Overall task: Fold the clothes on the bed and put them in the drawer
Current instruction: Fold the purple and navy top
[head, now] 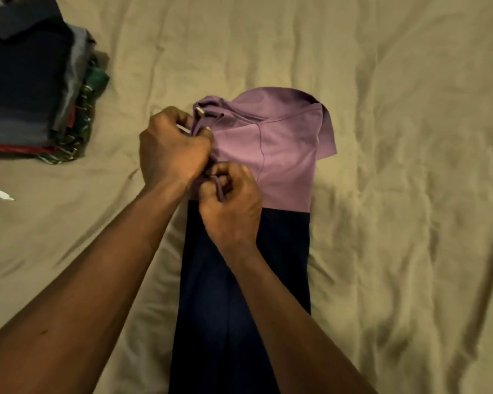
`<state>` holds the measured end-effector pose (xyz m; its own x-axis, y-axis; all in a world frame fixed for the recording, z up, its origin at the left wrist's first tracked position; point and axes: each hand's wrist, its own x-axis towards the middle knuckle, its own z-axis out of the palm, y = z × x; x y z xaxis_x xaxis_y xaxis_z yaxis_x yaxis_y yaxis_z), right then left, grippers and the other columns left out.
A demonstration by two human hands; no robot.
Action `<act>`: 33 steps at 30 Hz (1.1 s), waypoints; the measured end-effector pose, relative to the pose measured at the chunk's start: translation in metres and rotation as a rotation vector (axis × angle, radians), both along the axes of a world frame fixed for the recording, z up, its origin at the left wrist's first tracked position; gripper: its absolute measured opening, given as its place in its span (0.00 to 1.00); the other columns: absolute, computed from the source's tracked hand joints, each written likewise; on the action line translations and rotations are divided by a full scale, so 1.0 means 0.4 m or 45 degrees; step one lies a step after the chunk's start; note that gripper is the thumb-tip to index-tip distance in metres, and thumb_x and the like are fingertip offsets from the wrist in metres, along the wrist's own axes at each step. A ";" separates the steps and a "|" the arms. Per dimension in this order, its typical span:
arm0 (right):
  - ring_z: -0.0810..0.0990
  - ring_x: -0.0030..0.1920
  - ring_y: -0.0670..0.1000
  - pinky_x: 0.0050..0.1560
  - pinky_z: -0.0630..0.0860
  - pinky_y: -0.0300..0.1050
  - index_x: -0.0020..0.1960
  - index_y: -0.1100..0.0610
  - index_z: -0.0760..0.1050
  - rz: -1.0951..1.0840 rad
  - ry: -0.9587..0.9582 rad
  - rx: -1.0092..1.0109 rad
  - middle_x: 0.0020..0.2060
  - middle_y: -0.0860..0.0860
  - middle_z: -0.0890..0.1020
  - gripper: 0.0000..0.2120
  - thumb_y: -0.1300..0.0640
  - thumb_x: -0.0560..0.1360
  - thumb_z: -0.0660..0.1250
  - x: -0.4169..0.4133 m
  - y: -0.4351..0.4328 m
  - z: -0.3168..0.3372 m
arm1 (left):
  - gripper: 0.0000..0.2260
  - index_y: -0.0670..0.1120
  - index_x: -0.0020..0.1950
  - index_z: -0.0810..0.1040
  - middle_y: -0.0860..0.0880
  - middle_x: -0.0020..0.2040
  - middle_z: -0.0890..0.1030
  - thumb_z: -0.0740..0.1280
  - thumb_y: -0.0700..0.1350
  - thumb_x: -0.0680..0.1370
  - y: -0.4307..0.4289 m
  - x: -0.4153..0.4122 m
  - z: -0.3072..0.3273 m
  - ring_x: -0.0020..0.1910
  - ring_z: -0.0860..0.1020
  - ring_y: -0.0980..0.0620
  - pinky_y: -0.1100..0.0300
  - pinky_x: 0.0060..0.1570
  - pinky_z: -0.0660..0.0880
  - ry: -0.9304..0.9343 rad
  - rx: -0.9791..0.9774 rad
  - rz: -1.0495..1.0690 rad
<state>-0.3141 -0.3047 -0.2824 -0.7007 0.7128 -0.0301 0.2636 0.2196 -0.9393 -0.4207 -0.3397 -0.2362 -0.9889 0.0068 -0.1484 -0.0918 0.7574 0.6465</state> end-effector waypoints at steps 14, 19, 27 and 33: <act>0.84 0.42 0.52 0.40 0.79 0.45 0.57 0.58 0.75 -0.542 -0.246 -1.144 0.50 0.58 0.86 0.14 0.56 0.75 0.75 0.173 0.128 -0.053 | 0.01 0.52 0.45 0.80 0.54 0.42 0.85 0.70 0.48 0.75 0.105 0.073 -0.103 0.43 0.82 0.51 0.58 0.44 0.77 -0.146 0.189 -0.387; 0.83 0.43 0.53 0.40 0.80 0.44 0.56 0.56 0.73 -0.523 -0.106 -1.141 0.48 0.56 0.84 0.16 0.69 0.74 0.72 0.189 0.122 -0.064 | 0.07 0.52 0.51 0.79 0.53 0.48 0.82 0.70 0.49 0.74 -0.005 0.241 -0.101 0.47 0.81 0.49 0.51 0.49 0.79 0.092 0.119 -0.520; 0.83 0.39 0.51 0.33 0.81 0.41 0.49 0.56 0.75 -0.368 -0.365 -1.169 0.46 0.55 0.84 0.10 0.56 0.75 0.76 0.166 0.177 -0.018 | 0.09 0.44 0.48 0.79 0.44 0.45 0.77 0.73 0.37 0.70 -0.091 0.346 -0.154 0.41 0.77 0.41 0.47 0.39 0.76 0.395 -0.149 -0.776; 0.84 0.48 0.54 0.44 0.81 0.46 0.54 0.56 0.76 -0.359 -0.381 -0.804 0.50 0.53 0.83 0.09 0.53 0.77 0.71 0.210 0.144 -0.015 | 0.11 0.48 0.47 0.69 0.46 0.48 0.71 0.72 0.47 0.74 -0.142 0.420 -0.133 0.48 0.75 0.42 0.48 0.47 0.74 0.216 -0.332 -0.713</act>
